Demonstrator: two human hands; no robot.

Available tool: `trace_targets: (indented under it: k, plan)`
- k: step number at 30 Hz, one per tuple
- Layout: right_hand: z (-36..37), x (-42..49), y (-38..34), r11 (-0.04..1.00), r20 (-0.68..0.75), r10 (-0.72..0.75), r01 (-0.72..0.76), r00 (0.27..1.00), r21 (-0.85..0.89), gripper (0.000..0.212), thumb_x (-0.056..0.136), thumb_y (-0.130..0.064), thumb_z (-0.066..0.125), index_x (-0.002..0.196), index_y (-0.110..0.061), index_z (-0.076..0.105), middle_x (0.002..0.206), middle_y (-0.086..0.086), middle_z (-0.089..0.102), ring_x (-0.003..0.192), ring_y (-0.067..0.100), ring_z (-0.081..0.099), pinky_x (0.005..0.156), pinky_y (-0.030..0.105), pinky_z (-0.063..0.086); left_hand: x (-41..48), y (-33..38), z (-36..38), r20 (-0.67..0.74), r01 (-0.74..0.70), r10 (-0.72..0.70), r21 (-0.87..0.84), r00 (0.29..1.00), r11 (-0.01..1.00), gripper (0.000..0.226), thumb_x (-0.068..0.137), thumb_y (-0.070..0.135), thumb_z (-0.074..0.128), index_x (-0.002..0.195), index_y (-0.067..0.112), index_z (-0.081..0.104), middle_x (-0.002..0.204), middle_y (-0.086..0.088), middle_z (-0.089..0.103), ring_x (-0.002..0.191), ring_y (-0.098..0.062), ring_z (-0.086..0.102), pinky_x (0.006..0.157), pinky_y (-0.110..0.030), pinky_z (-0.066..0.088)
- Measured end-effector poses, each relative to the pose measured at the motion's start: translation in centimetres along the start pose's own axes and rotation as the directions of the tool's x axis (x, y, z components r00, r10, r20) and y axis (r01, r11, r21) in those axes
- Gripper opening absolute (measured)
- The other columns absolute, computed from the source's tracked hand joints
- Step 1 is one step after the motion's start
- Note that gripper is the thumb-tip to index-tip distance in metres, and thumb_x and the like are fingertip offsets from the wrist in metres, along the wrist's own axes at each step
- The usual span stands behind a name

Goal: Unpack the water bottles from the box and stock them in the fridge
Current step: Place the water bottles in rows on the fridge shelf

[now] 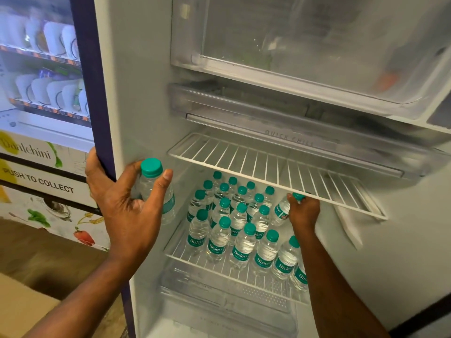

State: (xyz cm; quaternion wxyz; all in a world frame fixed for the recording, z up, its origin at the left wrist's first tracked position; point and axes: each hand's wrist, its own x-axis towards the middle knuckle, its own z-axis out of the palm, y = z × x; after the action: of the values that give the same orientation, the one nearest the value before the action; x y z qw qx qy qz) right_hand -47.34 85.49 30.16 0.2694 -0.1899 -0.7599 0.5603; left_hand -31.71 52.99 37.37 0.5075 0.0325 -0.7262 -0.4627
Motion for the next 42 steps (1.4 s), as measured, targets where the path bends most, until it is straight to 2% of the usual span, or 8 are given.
trace_targets:
  k: [3, 8, 12, 15, 21, 28, 38, 42]
  plan:
    - [0.9, 0.6, 0.4, 0.998, 0.077, 0.024, -0.020, 0.997, -0.058, 0.031, 0.086, -0.017, 0.074, 0.113, -0.004, 0.064, 0.112, 0.015, 0.067, 0.104, 0.031, 0.065, 0.084, 0.031, 0.048, 0.0, 0.0, 0.0, -0.003, -0.010, 0.010, 0.005, 1.000, 1.000, 0.046, 0.091, 0.041, 0.075, 0.117, 0.004, 0.071, 0.152, -0.018, 0.031, 0.145, -0.023, 0.032, 0.120, -0.021, 0.033]
    - [1.7, 0.8, 0.5, 0.989, 0.172, 0.003, 0.023, 0.985, -0.146, 0.028, 0.088, -0.015, 0.072, 0.111, -0.002, 0.063, 0.111, 0.016, 0.067, 0.103, 0.033, 0.064, 0.083, 0.032, 0.047, -0.1, -0.7, 0.0, 0.003, -0.019, 0.019, -0.009, 1.000, 1.000, 0.048, 0.091, 0.048, 0.073, 0.119, 0.009, 0.069, 0.152, -0.016, 0.031, 0.146, -0.023, 0.032, 0.120, -0.039, 0.039]
    - [1.9, 1.0, 0.3, 0.985, 0.229, 0.022, 0.018, 0.973, -0.172, 0.032, 0.087, -0.014, 0.074, 0.114, -0.001, 0.063, 0.112, 0.015, 0.067, 0.095, 0.026, 0.062, 0.077, 0.028, 0.044, -0.2, -0.7, 0.0, 0.006, -0.020, 0.020, -0.004, 1.000, 1.000, 0.047, 0.091, 0.043, 0.074, 0.120, 0.006, 0.069, 0.151, -0.018, 0.030, 0.146, -0.024, 0.032, 0.120, -0.039, 0.041]
    - [2.2, 1.6, 0.6, 0.977, 0.273, 0.057, 0.003, 0.960, -0.213, 0.038, 0.084, -0.016, 0.077, 0.116, -0.002, 0.063, 0.114, 0.013, 0.067, 0.101, 0.028, 0.064, 0.079, 0.029, 0.046, -0.1, -0.7, -0.1, 0.007, -0.034, 0.034, 0.016, 0.999, 0.999, 0.044, 0.092, 0.040, 0.075, 0.118, 0.005, 0.070, 0.151, -0.020, 0.031, 0.146, -0.025, 0.032, 0.120, -0.041, 0.040]
    - [2.9, 2.3, 1.5, 0.954, 0.336, 0.094, 0.011, 0.937, -0.298, 0.040, 0.083, -0.016, 0.077, 0.118, -0.003, 0.063, 0.117, 0.013, 0.067, 0.105, 0.028, 0.063, 0.081, 0.028, 0.045, -0.2, -0.7, -0.1, 0.006, -0.048, 0.048, 0.015, 0.999, 0.999, 0.044, 0.092, 0.041, 0.075, 0.116, 0.005, 0.071, 0.147, -0.001, 0.028, 0.147, -0.023, 0.030, 0.122, -0.033, 0.036]
    - [3.3, 2.9, 2.1, 0.914, 0.421, 0.105, 0.080, 0.901, -0.398, 0.039, 0.084, -0.017, 0.076, 0.119, -0.003, 0.063, 0.119, 0.014, 0.067, 0.108, 0.029, 0.063, 0.086, 0.029, 0.045, -0.3, -0.3, -0.2, 0.005, -0.037, 0.037, 0.039, 0.999, 0.999, 0.042, 0.093, 0.033, 0.076, 0.118, 0.000, 0.069, 0.141, 0.000, 0.027, 0.139, -0.008, 0.029, 0.115, -0.010, 0.030]
    - [3.5, 3.5, 2.1, 0.873, 0.445, 0.103, 0.134, 0.890, -0.469, 0.044, 0.083, -0.021, 0.077, 0.121, -0.006, 0.062, 0.122, 0.013, 0.065, 0.111, 0.029, 0.063, 0.094, 0.035, 0.048, -0.3, -0.6, -0.1, 0.018, -0.050, 0.050, 0.019, 0.999, 0.999, 0.046, 0.095, 0.041, 0.073, 0.122, 0.003, 0.069, 0.150, 0.012, 0.024, 0.146, 0.002, 0.024, 0.118, -0.008, 0.024]
    - [3.4, 3.5, 2.2, 0.854, 0.457, 0.080, 0.175, 0.886, -0.490, 0.045, 0.084, -0.021, 0.077, 0.124, -0.007, 0.060, 0.124, 0.012, 0.065, 0.112, 0.029, 0.062, 0.093, 0.034, 0.047, -0.5, -0.4, -0.1, 0.012, -0.065, 0.065, 0.042, 0.998, 0.997, 0.038, 0.093, 0.028, 0.076, 0.119, 0.001, 0.070, 0.146, 0.014, 0.025, 0.143, 0.012, 0.022, 0.115, -0.003, 0.021]
